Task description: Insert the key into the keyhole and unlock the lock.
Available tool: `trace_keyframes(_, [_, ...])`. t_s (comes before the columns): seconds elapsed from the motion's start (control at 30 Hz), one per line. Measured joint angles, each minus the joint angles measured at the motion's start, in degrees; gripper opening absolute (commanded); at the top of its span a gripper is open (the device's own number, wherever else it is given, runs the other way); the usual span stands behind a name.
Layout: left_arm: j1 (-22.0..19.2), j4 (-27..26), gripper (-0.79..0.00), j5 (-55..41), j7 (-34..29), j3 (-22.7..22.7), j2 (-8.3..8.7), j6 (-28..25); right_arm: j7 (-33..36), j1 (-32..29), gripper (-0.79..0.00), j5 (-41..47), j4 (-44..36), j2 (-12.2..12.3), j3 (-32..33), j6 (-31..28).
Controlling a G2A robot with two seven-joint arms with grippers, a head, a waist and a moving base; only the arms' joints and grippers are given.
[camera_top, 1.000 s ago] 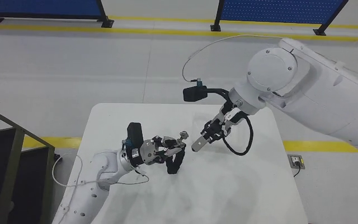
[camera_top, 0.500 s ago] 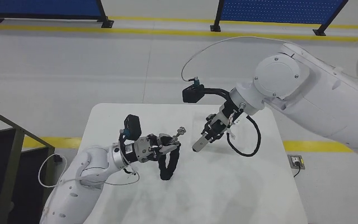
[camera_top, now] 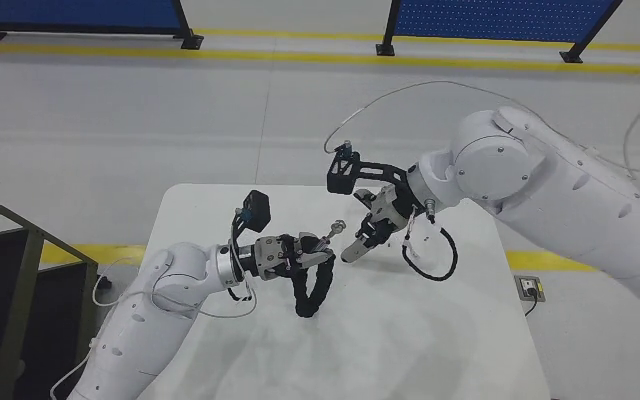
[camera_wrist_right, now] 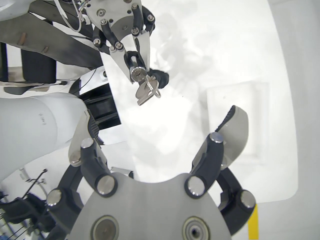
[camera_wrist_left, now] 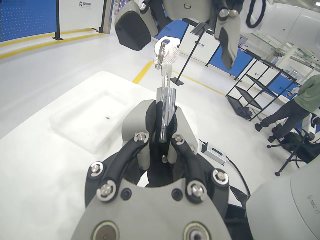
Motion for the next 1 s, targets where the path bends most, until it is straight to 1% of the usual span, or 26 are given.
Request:
trace_keyframes(0.2, [-1.6,2.7,-0.785,-0.1,1.6,2.1,-0.69,-0.6,-9.7,-5.3,0.000,-7.7,-3.6,2.4,2.8,-6.5])
trace_keyframes(0.3, [-2.1,3.7,-0.785,0.0,2.4,2.6,-0.93,-0.6,-11.7,-7.4,0.000,-9.4,-5.3,3.4,4.2,-9.0])
trace_keyframes(0.43, [-2.5,4.7,-0.785,0.1,3.4,3.0,-1.18,-0.4,-10.8,-8.8,0.000,-9.8,-7.4,4.0,5.4,-11.5])
trace_keyframes(0.57, [-2.7,5.1,-0.785,0.3,3.9,3.2,-1.33,-0.5,-9.4,-9.1,0.000,-10.9,-8.6,4.0,6.3,-10.8])
trace_keyframes(0.8, [-2.7,5.3,-0.785,0.6,4.2,3.4,-1.46,-0.7,-5.2,-8.9,0.000,-13.1,-10.5,2.6,6.0,-9.2])
trace_keyframes(1.0, [-3.0,5.7,-0.785,0.7,3.9,3.8,-1.59,-0.6,-2.4,-8.6,0.000,-12.9,-10.3,1.3,5.7,-8.4])
